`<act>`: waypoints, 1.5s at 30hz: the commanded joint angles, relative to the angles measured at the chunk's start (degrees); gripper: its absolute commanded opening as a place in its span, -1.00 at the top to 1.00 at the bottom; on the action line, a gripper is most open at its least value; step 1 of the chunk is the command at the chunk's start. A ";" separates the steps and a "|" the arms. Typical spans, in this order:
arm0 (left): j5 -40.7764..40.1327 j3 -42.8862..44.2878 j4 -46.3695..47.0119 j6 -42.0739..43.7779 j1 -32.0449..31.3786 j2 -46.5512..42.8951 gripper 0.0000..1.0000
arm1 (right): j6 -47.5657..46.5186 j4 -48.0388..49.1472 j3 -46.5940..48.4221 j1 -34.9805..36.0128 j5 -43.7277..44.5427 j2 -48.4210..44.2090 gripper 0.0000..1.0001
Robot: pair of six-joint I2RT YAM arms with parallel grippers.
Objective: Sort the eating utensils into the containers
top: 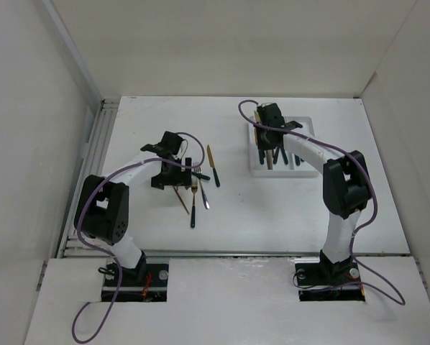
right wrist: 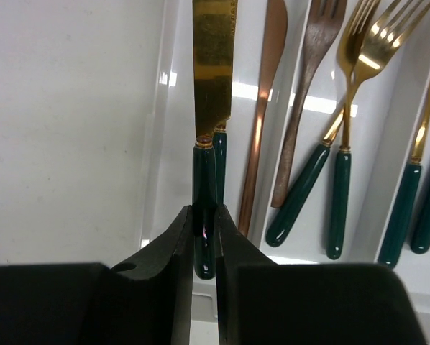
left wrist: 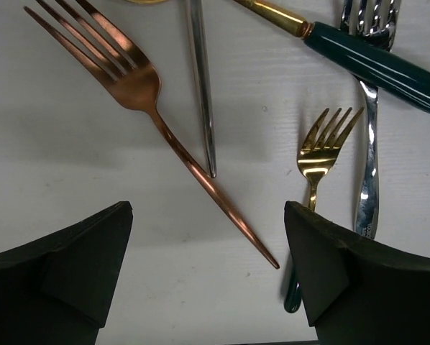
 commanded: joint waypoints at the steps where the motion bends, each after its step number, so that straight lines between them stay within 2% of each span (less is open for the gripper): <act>1: 0.81 -1.61 0.46 -2.70 -0.07 0.54 -0.68 | 3.00 2.05 -1.32 0.31 -1.97 0.94 0.91; 2: 1.43 -1.62 0.46 -2.70 -0.07 1.41 -0.66 | 3.01 2.05 -1.33 0.31 -1.97 0.95 0.85; 5: 2.05 -2.15 0.46 -3.32 0.45 3.79 -0.63 | 3.54 0.55 -1.33 0.31 -1.97 0.95 0.48; 6: 2.05 -2.15 0.46 -3.32 0.45 4.41 -0.61 | 3.54 0.03 -0.72 0.31 -1.97 0.95 0.07; 8: 3.27 -2.67 0.46 -3.84 0.45 6.33 -0.59 | 3.54 -2.07 1.37 0.31 -1.45 0.95 -0.43; 9: 3.28 -2.67 0.46 -3.85 0.45 6.35 -0.59 | 3.54 -2.09 1.39 0.31 -1.45 0.95 -0.46; 18: 2.14 -1.36 0.99 -4.99 0.45 9.16 -0.55 | 3.54 -5.25 5.70 0.31 -0.83 -5.90 -0.48; 23: 2.75 -2.50 0.99 -4.99 0.45 9.69 -0.06 | 4.94 -5.25 4.92 0.84 -0.83 -9.50 -0.48; 24: 3.27 -2.50 1.51 -4.99 0.45 9.69 0.17 | 5.46 -4.73 4.13 0.84 -0.31 -10.82 -0.48; 26: 3.81 -3.11 2.03 -4.99 0.45 11.08 0.45 | 5.47 -4.72 3.34 0.84 0.22 -12.05 -0.48; 34: 5.12 -4.17 2.57 -4.99 2.12 12.32 0.83 | 5.47 -4.72 -0.98 0.84 2.60 -17.42 -0.48; 35: 5.13 -3.65 2.57 -4.99 2.91 11.80 1.00 | 5.99 -4.72 -0.98 0.84 2.60 -18.03 -0.48; 39: 4.42 -3.03 1.34 -5.52 6.24 10.74 1.00 | 6.00 -4.20 -2.30 1.98 2.60 -19.88 -0.35; 41: 5.04 -3.03 1.34 -5.52 7.39 10.04 1.00 | 6.52 -3.67 -3.00 2.60 2.60 -21.28 -0.22; 45: 4.51 1.53 -1.29 -4.12 9.07 7.67 1.00 | 6.52 -3.67 -4.14 5.41 3.12 -23.74 -0.09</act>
